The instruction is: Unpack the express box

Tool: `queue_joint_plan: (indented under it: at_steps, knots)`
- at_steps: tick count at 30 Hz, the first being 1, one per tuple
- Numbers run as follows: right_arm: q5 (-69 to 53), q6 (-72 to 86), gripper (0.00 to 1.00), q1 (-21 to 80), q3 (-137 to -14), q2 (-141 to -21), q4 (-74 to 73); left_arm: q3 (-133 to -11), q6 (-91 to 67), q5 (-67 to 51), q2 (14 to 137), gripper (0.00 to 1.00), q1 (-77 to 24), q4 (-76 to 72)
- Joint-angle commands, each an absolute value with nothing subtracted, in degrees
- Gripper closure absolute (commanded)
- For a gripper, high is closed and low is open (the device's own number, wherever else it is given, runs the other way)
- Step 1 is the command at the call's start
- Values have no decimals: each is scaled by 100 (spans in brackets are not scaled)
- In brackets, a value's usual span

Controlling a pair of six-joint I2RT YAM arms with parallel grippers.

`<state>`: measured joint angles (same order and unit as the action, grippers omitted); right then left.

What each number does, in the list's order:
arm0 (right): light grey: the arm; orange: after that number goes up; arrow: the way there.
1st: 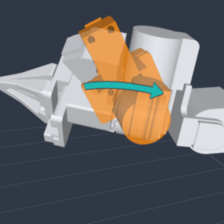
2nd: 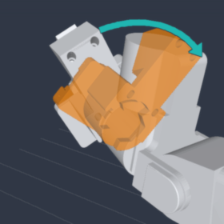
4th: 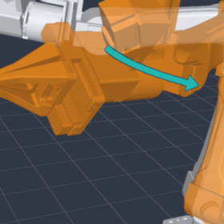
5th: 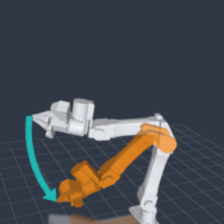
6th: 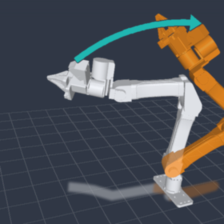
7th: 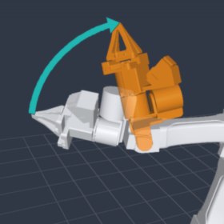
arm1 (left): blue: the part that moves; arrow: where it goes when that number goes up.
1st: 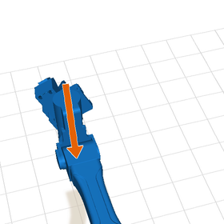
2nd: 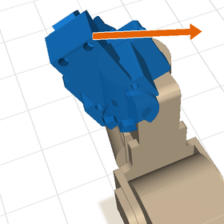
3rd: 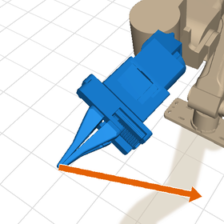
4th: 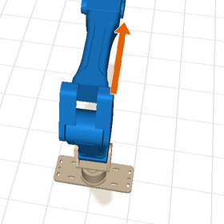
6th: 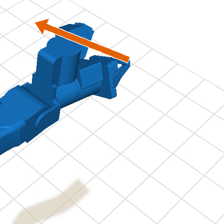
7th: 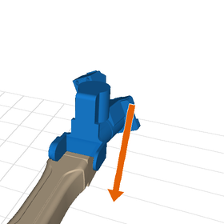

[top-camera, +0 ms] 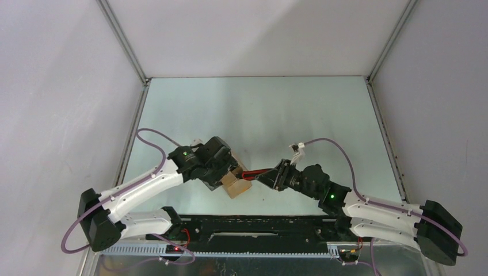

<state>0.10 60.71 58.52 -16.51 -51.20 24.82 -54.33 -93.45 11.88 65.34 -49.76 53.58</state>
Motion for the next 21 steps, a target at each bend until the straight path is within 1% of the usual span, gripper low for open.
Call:
queue_joint_plan:
  at_steps: [1, 8, 11, 13, 16, 18, 21]
  knots:
    - [-1003, 5506, 100, 5856, -2038, -5296, 2213, -5670, -9076, 1215, 6172, 14, -5004, 5157]
    - [-1135, 5602, 100, 5792, -2168, -5455, 1868, -5294, -9156, 1251, 6041, 14, -4864, 5268]
    - [-1089, 5732, 100, 5801, -2113, -5484, 1888, -5100, -9306, 1089, 6106, 17, -4776, 5117]
    - [-1067, 5761, 100, 5803, -2092, -5476, 1924, -5214, -9449, 1169, 6264, 20, -4761, 5462]
    - [-1164, 5713, 100, 5814, -2065, -5491, 2053, -5234, -9582, 1073, 6436, 19, -4715, 5586]
    - [-1235, 5698, 100, 5831, -2014, -5522, 2225, -5274, -9557, 981, 6576, 16, -4667, 5586]
    - [-1214, 5629, 100, 5958, -1908, -5520, 2483, -5462, -9521, 950, 6808, 15, -4642, 5866]
